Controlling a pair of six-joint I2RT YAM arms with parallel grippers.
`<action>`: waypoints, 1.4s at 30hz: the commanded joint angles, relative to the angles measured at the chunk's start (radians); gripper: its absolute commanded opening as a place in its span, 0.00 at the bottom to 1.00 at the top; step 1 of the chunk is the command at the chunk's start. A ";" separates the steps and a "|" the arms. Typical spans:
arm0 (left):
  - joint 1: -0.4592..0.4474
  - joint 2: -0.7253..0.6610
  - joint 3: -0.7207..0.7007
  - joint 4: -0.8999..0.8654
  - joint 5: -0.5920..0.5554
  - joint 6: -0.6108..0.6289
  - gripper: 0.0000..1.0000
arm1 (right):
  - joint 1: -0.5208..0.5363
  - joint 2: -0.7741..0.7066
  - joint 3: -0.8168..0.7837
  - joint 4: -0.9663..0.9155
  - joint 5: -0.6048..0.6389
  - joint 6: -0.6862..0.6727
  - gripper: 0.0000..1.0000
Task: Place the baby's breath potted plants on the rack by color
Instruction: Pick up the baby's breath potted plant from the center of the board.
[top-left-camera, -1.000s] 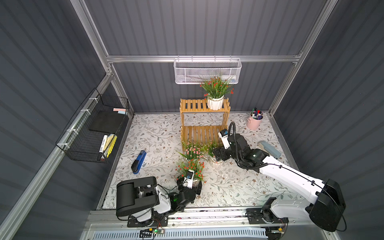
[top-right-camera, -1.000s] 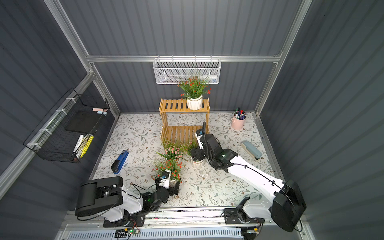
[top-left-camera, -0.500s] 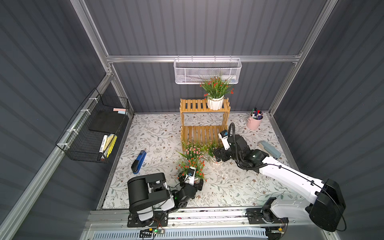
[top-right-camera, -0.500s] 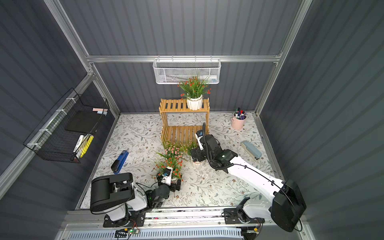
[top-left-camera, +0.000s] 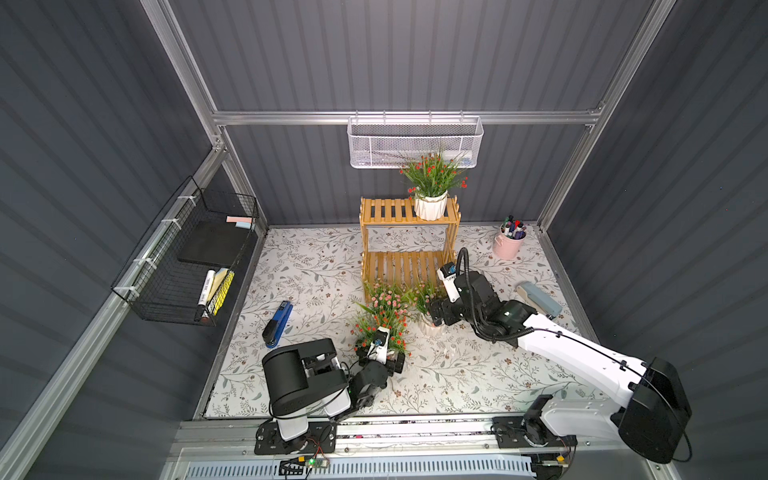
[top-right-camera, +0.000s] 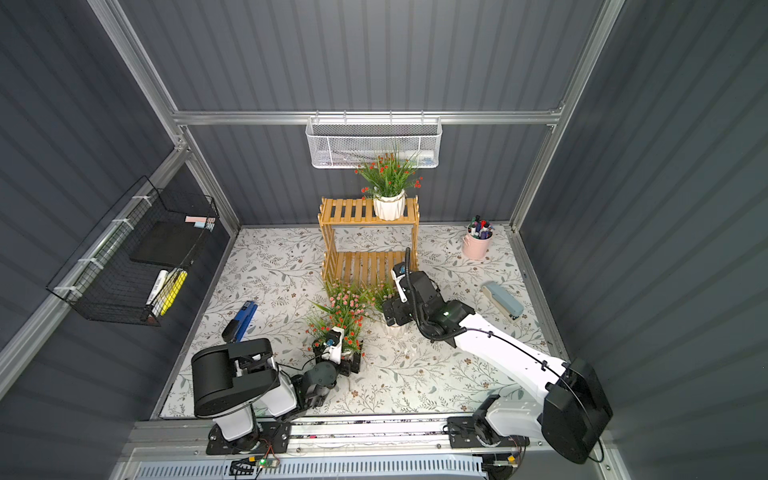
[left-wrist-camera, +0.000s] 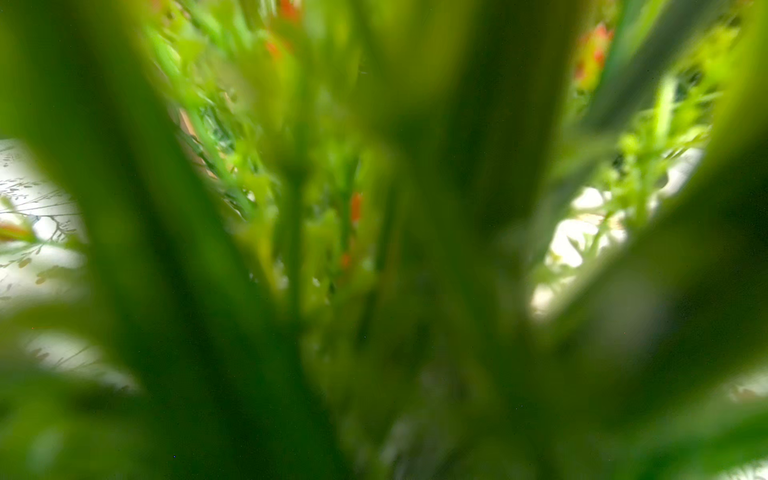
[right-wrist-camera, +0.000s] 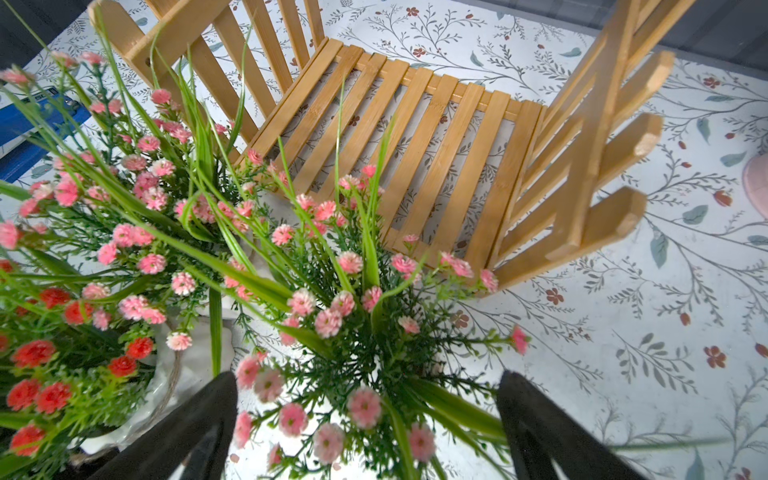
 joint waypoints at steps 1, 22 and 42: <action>0.014 0.030 0.016 0.027 0.014 0.046 0.97 | -0.002 -0.023 -0.006 -0.010 -0.006 0.004 0.99; -0.030 -0.077 -0.011 -0.169 0.005 -0.109 0.80 | 0.009 -0.162 0.066 -0.078 -0.058 -0.038 0.99; -0.028 -0.005 0.060 -0.204 -0.005 -0.093 0.76 | 0.009 -0.156 0.053 -0.061 -0.054 -0.045 0.99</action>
